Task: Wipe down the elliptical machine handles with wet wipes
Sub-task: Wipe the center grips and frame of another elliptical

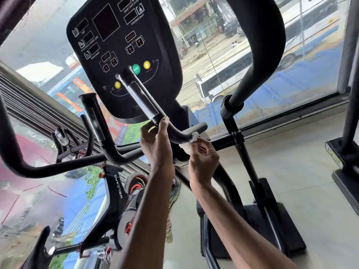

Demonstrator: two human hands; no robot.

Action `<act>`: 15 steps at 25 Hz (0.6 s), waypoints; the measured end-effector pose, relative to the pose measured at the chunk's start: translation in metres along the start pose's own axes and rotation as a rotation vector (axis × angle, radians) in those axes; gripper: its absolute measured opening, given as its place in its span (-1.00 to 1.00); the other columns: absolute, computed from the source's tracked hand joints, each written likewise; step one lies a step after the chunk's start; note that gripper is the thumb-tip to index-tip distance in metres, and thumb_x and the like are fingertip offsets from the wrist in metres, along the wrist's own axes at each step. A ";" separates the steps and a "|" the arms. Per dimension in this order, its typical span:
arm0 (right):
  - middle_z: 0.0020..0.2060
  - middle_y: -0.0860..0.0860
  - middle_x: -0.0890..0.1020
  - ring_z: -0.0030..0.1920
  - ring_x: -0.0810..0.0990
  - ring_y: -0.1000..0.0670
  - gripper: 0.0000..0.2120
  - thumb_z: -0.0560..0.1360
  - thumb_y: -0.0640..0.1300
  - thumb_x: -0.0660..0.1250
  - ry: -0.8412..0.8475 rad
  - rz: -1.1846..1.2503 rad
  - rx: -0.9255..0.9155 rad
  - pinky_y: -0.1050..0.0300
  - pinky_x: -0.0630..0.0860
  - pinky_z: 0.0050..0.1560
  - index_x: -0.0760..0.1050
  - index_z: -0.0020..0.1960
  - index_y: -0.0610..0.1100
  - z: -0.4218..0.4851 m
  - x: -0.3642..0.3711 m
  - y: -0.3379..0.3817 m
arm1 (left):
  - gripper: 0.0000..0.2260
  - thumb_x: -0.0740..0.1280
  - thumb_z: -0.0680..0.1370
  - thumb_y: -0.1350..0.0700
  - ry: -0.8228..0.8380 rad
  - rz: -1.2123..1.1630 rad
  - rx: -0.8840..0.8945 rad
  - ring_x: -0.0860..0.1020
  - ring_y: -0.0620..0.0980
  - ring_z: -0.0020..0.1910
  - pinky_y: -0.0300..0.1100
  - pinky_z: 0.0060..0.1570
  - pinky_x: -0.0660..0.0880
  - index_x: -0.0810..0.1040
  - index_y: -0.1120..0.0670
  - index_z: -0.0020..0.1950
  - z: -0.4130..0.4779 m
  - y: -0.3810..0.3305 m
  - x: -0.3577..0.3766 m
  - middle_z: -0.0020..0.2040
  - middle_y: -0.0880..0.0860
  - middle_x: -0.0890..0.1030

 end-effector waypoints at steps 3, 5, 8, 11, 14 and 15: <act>-0.14 0.05 0.76 -0.07 0.74 0.06 -0.92 0.55 -0.05 0.49 0.038 -0.026 -0.086 0.03 0.64 0.08 0.72 -0.03 -0.05 0.003 0.000 -0.002 | -0.79 0.54 0.50 0.02 0.004 -0.013 0.021 0.65 -0.22 -0.19 -0.08 0.05 0.57 0.60 0.03 0.04 -0.011 0.007 -0.004 -0.17 -0.12 0.73; -0.16 0.09 0.76 -0.09 0.72 0.13 -0.88 0.55 -0.04 0.47 -0.019 -0.117 -0.102 -0.01 0.61 0.13 0.74 -0.04 -0.07 0.023 0.001 -0.002 | -0.78 0.57 0.47 0.03 -0.011 0.098 0.104 0.64 -0.26 -0.17 -0.25 -0.03 0.51 0.58 -0.02 0.00 -0.019 0.011 -0.007 -0.13 -0.11 0.71; -0.17 0.06 0.75 -0.14 0.70 0.15 -0.84 0.57 -0.03 0.46 -0.014 -0.189 -0.167 0.12 0.60 0.04 0.73 -0.06 -0.09 0.025 -0.001 0.005 | -0.75 0.58 0.46 0.01 -0.018 0.191 0.163 0.65 -0.21 -0.14 -0.26 -0.07 0.52 0.60 0.02 0.03 -0.023 0.020 -0.006 -0.07 -0.07 0.71; -0.14 -0.02 0.72 -0.15 0.69 0.16 -0.93 0.55 -0.17 0.49 0.094 -0.174 -0.312 0.38 0.53 -0.08 0.72 -0.04 -0.18 0.007 -0.008 0.012 | -0.76 0.56 0.49 0.01 -0.046 0.220 0.182 0.64 -0.20 -0.15 -0.22 -0.08 0.55 0.62 0.10 0.02 -0.023 0.025 -0.004 -0.11 -0.06 0.70; -0.16 0.01 0.74 -0.15 0.67 0.17 -0.88 0.57 -0.12 0.48 0.038 -0.264 -0.297 0.54 0.38 -0.08 0.74 -0.06 -0.15 0.032 -0.006 0.008 | -0.79 0.54 0.50 -0.01 -0.067 0.266 0.203 0.59 -0.26 -0.23 -0.19 -0.12 0.51 0.59 0.08 -0.10 -0.024 0.026 -0.004 -0.19 -0.09 0.67; -0.16 0.02 0.74 -0.14 0.69 0.10 -0.85 0.58 -0.07 0.46 0.005 -0.293 -0.268 0.53 0.38 -0.07 0.74 -0.06 -0.13 0.044 -0.006 0.005 | -0.79 0.54 0.50 -0.01 -0.069 0.270 0.204 0.58 -0.26 -0.25 -0.17 -0.12 0.50 0.58 0.06 -0.13 -0.025 0.026 -0.004 -0.20 -0.10 0.66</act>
Point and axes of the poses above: each hand's wrist, its own z-axis towards the middle knuckle, its own x-axis out of the palm, y = z × x, the point moved 4 cm from there along z, towards the middle knuckle
